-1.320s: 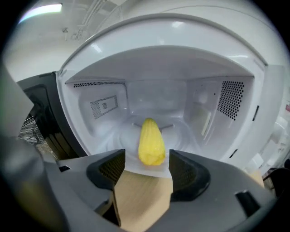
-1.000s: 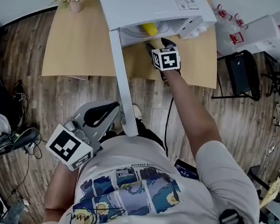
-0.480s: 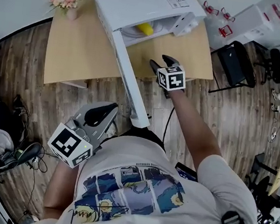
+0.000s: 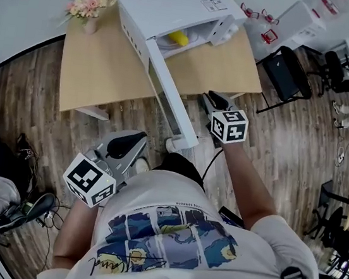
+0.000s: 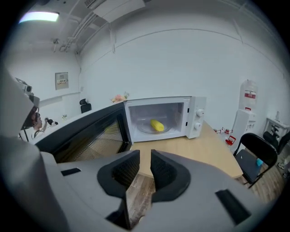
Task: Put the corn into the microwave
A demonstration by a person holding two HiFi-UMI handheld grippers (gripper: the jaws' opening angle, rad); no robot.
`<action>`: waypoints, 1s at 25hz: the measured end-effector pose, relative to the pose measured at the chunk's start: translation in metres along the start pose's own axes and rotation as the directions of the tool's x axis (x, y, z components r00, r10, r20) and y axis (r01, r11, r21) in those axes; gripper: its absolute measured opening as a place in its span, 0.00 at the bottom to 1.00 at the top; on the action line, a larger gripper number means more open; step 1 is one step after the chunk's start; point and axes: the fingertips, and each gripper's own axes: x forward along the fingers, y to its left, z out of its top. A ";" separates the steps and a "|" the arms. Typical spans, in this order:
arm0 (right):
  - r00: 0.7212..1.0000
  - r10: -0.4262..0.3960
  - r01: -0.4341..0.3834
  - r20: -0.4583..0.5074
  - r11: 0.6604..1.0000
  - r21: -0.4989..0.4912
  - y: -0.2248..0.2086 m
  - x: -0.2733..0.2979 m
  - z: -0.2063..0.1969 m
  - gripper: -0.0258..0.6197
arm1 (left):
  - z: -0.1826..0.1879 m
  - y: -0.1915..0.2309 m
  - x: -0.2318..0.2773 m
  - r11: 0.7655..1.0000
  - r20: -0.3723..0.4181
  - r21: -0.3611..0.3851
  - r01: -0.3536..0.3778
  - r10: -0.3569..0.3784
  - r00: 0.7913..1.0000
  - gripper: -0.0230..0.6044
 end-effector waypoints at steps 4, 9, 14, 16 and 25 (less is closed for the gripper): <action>1.000 -0.006 0.007 0.028 1.000 -0.031 0.027 -0.037 0.000 0.11 | -0.013 -0.001 -0.017 1.000 -0.010 -0.009 0.009 -0.010 1.000 0.06; 0.999 0.001 0.001 0.045 0.999 -0.044 0.048 -0.077 0.004 0.07 | -0.019 -0.008 -0.025 0.999 -0.006 -0.012 0.039 -0.039 0.999 0.06; 0.999 0.034 -0.033 0.037 0.999 -0.032 0.068 -0.103 0.002 0.06 | -0.018 -0.013 -0.027 0.998 -0.004 0.007 0.066 -0.066 0.998 0.06; 0.999 0.034 -0.033 0.040 0.999 -0.038 0.075 -0.110 0.002 0.06 | -0.019 -0.013 -0.028 0.998 -0.010 0.015 0.066 -0.065 0.998 0.06; 0.997 0.018 -0.014 0.081 0.999 -0.043 0.084 -0.127 0.018 0.06 | -0.021 -0.007 -0.040 0.999 -0.016 0.016 0.038 -0.038 0.999 0.06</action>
